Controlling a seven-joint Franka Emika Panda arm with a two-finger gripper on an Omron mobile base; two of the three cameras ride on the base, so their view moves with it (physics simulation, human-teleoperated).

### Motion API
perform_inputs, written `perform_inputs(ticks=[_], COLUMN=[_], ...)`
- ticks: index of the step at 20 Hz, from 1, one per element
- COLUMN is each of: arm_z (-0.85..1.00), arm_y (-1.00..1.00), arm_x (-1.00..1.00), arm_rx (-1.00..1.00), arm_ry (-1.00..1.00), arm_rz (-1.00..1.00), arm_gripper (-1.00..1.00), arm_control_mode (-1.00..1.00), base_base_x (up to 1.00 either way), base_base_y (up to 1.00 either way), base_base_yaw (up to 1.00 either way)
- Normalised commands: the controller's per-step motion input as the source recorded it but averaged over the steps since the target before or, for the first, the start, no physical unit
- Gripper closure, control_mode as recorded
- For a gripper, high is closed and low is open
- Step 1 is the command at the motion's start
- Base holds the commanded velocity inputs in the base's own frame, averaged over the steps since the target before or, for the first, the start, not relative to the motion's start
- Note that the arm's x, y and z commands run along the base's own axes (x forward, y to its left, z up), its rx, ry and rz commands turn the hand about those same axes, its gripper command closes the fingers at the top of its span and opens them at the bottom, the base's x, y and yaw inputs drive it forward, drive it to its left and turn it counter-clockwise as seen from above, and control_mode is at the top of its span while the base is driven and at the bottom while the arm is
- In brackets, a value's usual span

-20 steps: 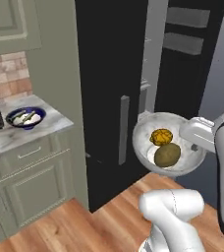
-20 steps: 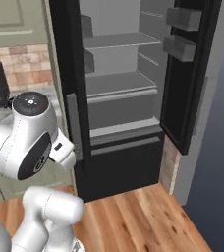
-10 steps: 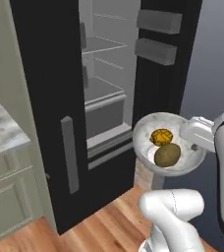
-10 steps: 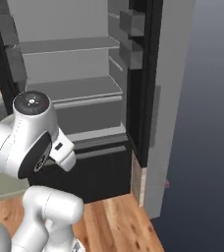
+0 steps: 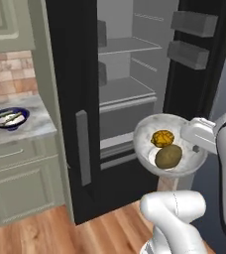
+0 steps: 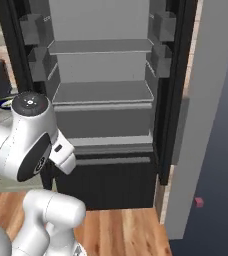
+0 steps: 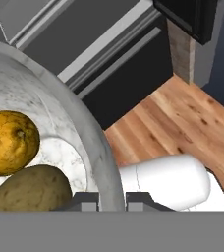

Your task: Place the bowl with the potato and lemon on the top shelf of the fridge. Place the bowl with the fishs on the second highest shelf of the fridge.

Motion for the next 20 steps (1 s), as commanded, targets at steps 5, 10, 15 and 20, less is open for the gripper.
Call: perform_inputs(ticks=[5, 10, 15, 20], arm_z=[0.00, 0.00, 0.00, 0.00], arm_y=[0.00, 0.00, 0.00, 0.00], arm_x=[0.00, 0.00, 0.00, 0.00], arm_rx=[0.00, 0.00, 0.00, 0.00], arm_ry=[0.00, 0.00, 0.00, 0.00], arm_rz=[0.00, 0.00, 0.00, 0.00], arm_gripper=[1.00, 1.00, 1.00, 1.00], arm_control_mode=[1.00, 1.00, 1.00, 1.00], base_base_x=[0.59, 0.70, 0.56, 0.59], base_base_y=[-0.70, -0.25, 0.00, 0.00], base_base_yaw=[0.21, 0.12, 0.01, 0.00])
